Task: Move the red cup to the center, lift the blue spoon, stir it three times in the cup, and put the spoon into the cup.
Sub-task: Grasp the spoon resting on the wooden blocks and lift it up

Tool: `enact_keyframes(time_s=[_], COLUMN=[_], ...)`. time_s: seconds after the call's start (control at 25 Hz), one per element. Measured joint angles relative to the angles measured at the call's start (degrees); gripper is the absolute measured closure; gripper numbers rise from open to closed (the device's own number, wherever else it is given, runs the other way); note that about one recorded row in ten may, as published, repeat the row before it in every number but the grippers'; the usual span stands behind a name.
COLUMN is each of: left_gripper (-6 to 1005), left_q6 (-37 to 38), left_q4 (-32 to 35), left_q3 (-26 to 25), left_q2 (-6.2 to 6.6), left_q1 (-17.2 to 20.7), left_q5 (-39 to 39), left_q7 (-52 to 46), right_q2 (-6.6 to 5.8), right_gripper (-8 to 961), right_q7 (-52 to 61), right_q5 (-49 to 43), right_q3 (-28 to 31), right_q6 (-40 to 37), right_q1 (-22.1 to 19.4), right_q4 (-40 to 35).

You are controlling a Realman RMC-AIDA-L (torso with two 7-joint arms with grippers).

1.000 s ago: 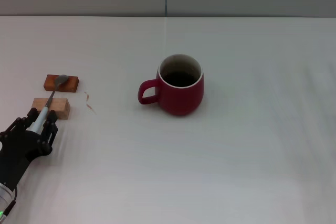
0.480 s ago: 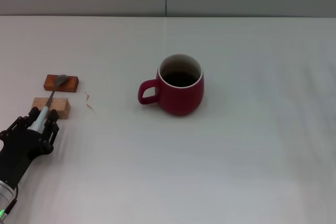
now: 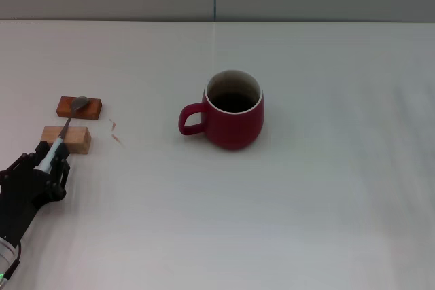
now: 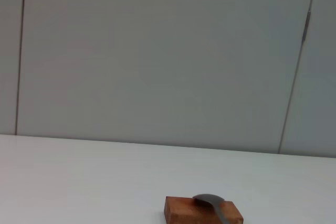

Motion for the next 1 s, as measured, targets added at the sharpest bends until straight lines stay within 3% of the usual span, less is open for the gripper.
enact_keyframes(time_s=[0.2, 1.0], left_gripper=[689, 682], left_q6=[0.03, -0.02], left_q4=[0.0, -0.05], left_q3=[-0.02, -0.02], left_q2=[0.0, -0.09], left_q1=[0.0, 0.0], left_q5=[0.03, 0.1], left_q7=[0.0, 0.17], right_q2=[0.0, 0.0], right_gripper=[258, 257], right_q7=[0.0, 0.0], right_q5=[-0.02, -0.09], right_q3=[0.0, 0.0], right_q6=[-0.1, -0.77], right_q1=[-0.03, -0.17], right_q4=[0.05, -0.09])
